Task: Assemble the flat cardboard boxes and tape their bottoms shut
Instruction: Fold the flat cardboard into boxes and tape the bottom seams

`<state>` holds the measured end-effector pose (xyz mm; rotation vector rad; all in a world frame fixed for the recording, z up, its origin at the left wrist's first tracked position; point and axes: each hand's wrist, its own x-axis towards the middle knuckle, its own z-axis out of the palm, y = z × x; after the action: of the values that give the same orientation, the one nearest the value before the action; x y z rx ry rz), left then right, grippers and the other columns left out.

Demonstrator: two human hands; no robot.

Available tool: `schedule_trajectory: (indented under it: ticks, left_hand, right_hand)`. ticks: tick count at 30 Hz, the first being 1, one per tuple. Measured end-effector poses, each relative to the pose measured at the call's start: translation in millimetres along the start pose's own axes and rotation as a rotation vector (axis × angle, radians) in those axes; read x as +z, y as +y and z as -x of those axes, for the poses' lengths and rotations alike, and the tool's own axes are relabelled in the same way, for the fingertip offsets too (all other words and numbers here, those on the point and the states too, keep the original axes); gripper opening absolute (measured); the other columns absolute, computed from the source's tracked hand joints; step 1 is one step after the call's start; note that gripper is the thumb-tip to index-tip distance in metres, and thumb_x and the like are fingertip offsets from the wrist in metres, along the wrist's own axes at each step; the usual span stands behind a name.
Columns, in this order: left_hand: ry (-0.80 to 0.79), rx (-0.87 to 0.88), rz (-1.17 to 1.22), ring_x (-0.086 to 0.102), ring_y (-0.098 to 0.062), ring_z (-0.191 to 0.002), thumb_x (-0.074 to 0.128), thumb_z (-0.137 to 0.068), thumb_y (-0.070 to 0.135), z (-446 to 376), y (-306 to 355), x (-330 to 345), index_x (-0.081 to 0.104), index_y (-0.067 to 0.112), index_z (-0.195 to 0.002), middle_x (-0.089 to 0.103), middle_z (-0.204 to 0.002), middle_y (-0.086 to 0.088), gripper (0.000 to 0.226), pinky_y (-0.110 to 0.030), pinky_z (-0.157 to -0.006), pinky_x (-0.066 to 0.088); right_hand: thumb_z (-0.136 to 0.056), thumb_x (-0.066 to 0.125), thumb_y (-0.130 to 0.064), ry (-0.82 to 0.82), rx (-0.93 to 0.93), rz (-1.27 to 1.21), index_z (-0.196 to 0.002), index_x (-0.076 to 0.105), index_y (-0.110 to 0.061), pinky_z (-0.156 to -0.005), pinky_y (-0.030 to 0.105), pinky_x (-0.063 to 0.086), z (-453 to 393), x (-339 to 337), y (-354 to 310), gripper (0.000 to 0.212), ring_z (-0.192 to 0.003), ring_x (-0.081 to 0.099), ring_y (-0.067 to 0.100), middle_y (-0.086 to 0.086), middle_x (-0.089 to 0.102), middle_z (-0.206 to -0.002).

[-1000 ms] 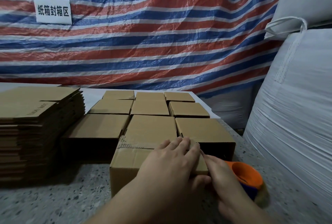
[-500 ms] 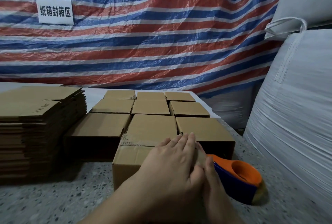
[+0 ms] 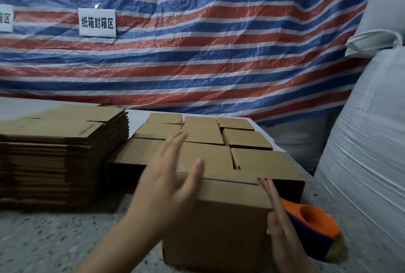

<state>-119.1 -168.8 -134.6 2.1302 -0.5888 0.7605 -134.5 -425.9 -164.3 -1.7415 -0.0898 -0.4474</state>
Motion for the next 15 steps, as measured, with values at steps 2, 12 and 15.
schedule_trajectory:
  ticks: [2,12,15]
  left_hand:
    - [0.039,-0.206,0.107,0.032,0.011,-0.128,0.025,-0.088,0.075,17,-23,-7,0.031,0.039,-0.148,0.034,-0.140,0.030,0.070,-0.020,-0.101,0.031]
    - [-0.097,-0.506,0.653,0.044,0.033,-0.100,0.048,-0.075,0.064,23,-43,4,0.051,0.061,-0.114,0.053,-0.108,0.052,0.039,-0.013,-0.087,0.035]
    - [-0.010,-0.523,0.620,0.052,0.015,-0.102,0.050,-0.074,0.064,9,-42,0,0.057,0.045,-0.120,0.062,-0.110,0.031,0.051,-0.013,-0.080,0.037]
  right_hand:
    - [-0.060,0.059,-0.081,-0.160,0.013,0.008,-0.143,0.017,-0.055,-0.084,-0.001,0.041,35,28,29,0.096,-0.114,0.041,-0.031,-0.037,0.034,-0.142]
    - [-0.085,0.047,-0.074,-0.018,0.042,-0.021,-0.125,0.054,-0.046,-0.072,0.012,0.054,17,46,22,0.049,-0.097,0.067,-0.003,-0.020,0.070,-0.111]
    - [-0.073,0.048,-0.071,-0.036,0.138,-0.045,-0.110,0.066,-0.031,-0.066,0.018,0.055,2,47,3,0.058,-0.088,0.072,0.003,-0.013,0.076,-0.098]
